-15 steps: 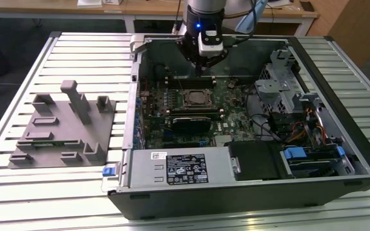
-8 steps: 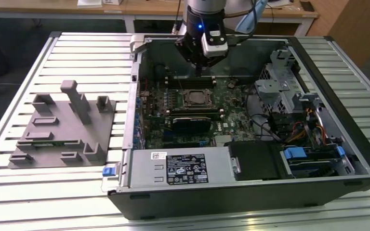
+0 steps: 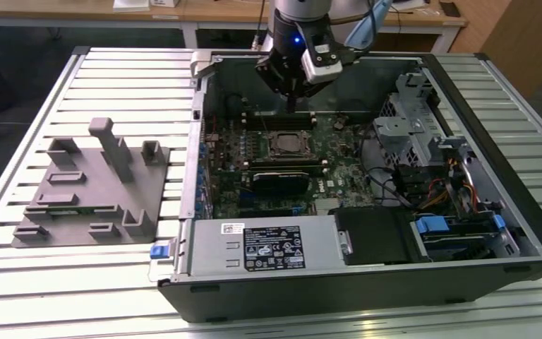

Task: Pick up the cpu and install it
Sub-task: 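Install the first cpu locking lever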

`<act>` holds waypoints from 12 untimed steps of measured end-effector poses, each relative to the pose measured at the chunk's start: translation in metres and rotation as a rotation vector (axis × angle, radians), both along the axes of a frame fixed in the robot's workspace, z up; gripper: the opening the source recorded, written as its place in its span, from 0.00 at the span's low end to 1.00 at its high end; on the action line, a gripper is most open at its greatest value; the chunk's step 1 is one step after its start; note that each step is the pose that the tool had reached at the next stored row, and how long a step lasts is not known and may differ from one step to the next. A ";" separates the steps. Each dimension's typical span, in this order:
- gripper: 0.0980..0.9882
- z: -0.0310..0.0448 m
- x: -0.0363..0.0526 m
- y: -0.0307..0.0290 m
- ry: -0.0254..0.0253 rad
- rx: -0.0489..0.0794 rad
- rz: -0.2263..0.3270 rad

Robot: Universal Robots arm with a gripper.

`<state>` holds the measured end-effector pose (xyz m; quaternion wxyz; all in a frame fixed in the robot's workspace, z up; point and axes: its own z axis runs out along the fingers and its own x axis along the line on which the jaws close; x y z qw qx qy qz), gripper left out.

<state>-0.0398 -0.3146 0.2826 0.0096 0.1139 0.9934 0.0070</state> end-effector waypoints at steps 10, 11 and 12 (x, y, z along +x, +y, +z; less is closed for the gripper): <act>0.01 -0.0012 0.0000 0.0000 0.0001 0.000 0.181; 0.01 -0.0013 0.0000 0.0000 0.0001 0.000 0.193; 0.01 -0.0013 0.0000 0.0000 0.0000 0.000 0.199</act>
